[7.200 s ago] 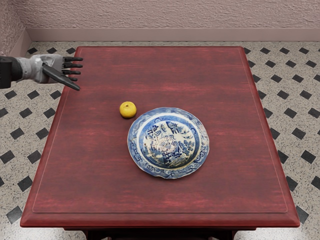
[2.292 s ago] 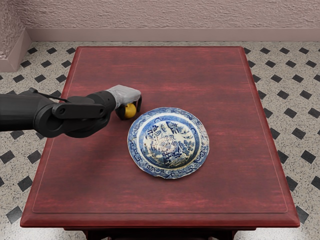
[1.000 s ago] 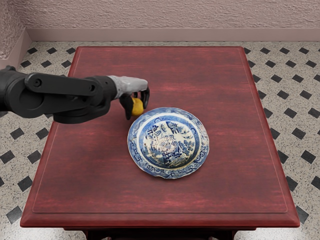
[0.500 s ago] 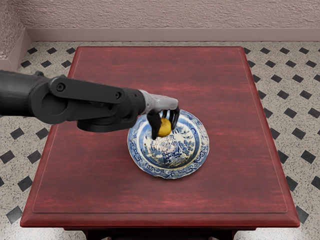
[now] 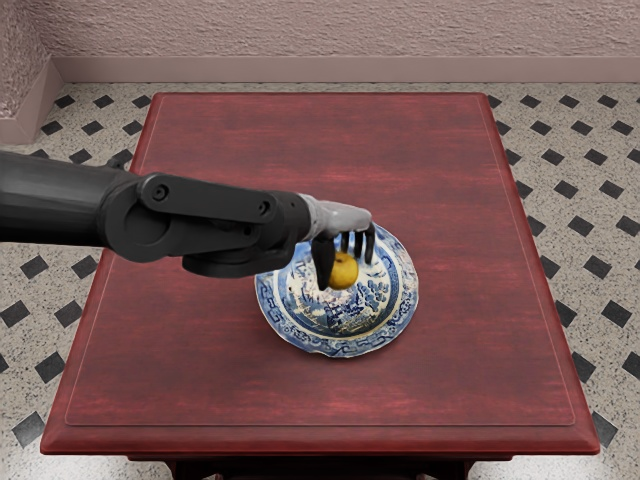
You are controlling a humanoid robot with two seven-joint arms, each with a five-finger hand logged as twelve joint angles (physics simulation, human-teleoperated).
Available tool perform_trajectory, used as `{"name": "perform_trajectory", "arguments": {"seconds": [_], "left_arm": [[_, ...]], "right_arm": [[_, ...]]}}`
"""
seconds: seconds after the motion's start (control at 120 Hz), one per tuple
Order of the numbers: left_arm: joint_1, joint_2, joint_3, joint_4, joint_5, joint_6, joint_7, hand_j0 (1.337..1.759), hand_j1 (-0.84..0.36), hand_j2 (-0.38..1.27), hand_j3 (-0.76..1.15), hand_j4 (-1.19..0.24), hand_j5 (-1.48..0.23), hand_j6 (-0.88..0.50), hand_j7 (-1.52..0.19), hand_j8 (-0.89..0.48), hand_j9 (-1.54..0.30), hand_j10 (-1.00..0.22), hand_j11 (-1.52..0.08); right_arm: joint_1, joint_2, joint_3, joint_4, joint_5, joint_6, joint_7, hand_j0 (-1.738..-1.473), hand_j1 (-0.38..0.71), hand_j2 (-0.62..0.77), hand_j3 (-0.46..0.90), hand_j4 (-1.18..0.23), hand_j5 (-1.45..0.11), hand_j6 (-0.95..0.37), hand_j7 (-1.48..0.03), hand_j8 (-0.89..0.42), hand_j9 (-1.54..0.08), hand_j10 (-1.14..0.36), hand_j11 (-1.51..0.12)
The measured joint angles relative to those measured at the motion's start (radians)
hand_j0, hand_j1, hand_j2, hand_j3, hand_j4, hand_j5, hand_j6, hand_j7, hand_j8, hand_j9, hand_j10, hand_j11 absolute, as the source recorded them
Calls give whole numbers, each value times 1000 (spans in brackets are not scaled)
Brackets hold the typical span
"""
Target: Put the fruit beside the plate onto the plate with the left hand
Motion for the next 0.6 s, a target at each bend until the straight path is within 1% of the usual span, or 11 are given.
{"name": "perform_trajectory", "arguments": {"seconds": [0.108,0.225,0.308,0.383,0.475,0.525,0.6], "left_arm": [[4,0,0,4,-4,3,0,1658,-66,180,0,-379,-505,-315,-499,-322,-500,-381,-501],[4,6,-4,5,-52,1,-3,1658,113,102,0,-216,-288,-181,-284,-184,-285,-218,-285],[10,64,-37,0,-76,-23,-5,1658,192,68,0,-144,-192,-120,-189,-123,-190,-145,-190],[32,124,-98,-4,-129,-116,-5,1658,240,47,0,-100,-133,-84,-131,-85,-131,-100,-131],[34,201,-165,-6,-248,-269,-6,1658,280,30,0,-64,-85,-54,-84,-55,-84,-64,-84],[45,269,-203,-6,-321,-372,-6,1658,295,24,0,-50,-66,-42,-65,-43,-66,-50,-66],[106,364,-277,-6,-396,-514,-6,1658,312,17,0,-35,-46,-29,-45,-30,-45,-35,-45]], "right_arm": [[0,0,0,0,0,0,0,-1658,-314,-6,0,-30,-38,-30,-38,-30,-38,-29,-38],[0,0,0,0,0,0,0,-1658,-314,-6,0,-30,-38,-30,-38,-30,-38,-30,-38],[0,0,0,0,0,0,0,-1658,-314,-6,0,-30,-38,-30,-38,-30,-38,-30,-38],[0,0,0,0,0,0,0,-1658,-314,-6,0,-30,-38,-30,-38,-30,-38,-30,-38],[0,0,0,0,0,0,0,-1658,-314,-6,0,-30,-38,-30,-38,-30,-38,-30,-38],[0,0,0,0,0,0,0,-1658,-314,-6,0,-30,-38,-30,-38,-30,-38,-30,-38],[0,0,0,0,0,0,0,-1658,-314,-6,0,-30,-38,-30,-38,-30,-38,-30,-38]]}}
